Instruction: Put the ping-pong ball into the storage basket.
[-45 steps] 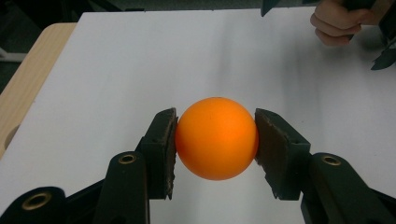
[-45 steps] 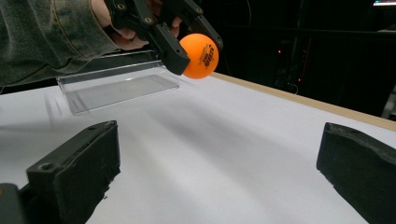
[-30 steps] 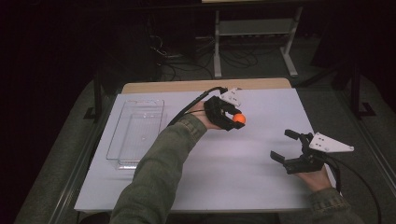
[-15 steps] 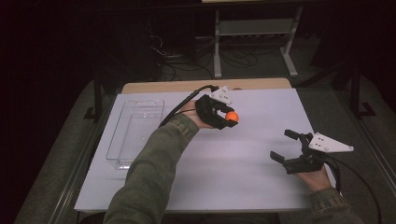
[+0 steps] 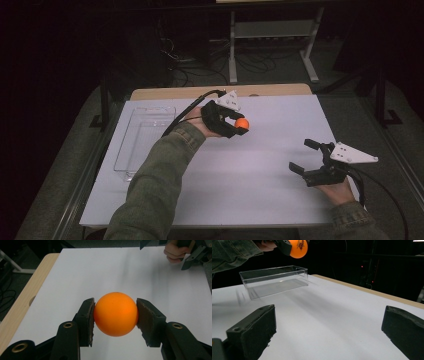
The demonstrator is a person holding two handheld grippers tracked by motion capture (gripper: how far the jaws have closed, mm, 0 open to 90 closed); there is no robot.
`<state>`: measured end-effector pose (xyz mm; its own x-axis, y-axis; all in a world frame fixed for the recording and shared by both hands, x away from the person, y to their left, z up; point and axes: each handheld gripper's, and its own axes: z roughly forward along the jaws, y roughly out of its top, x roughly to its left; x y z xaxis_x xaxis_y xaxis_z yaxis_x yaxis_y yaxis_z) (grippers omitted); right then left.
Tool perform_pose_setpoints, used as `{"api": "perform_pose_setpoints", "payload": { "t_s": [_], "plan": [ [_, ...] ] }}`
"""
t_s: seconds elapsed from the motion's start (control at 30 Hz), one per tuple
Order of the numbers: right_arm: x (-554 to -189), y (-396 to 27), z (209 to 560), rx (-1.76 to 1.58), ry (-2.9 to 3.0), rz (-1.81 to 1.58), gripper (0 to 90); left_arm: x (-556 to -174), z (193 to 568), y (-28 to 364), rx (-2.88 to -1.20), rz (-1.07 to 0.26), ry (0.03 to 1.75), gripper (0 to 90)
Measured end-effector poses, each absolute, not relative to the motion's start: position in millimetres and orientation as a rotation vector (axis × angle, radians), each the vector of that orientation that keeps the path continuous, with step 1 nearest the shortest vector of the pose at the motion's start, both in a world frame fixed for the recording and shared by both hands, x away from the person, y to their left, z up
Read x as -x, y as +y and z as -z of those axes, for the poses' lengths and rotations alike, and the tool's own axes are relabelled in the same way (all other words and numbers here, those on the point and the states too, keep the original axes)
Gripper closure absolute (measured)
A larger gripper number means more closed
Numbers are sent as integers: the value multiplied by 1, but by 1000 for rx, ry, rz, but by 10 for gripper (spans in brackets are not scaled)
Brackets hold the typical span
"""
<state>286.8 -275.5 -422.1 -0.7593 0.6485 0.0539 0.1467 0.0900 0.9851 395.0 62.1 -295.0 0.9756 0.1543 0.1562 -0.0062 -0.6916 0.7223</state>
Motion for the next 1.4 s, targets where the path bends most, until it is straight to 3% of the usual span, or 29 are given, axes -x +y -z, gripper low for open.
{"api": "perform_pose_setpoints", "payload": {
  "t_s": [1.4],
  "plan": [
    [-287, -274, 423, -784, 1987, -1692, 0, -376, 274, 127, -2328, -332, 183, 508]
  ]
}}
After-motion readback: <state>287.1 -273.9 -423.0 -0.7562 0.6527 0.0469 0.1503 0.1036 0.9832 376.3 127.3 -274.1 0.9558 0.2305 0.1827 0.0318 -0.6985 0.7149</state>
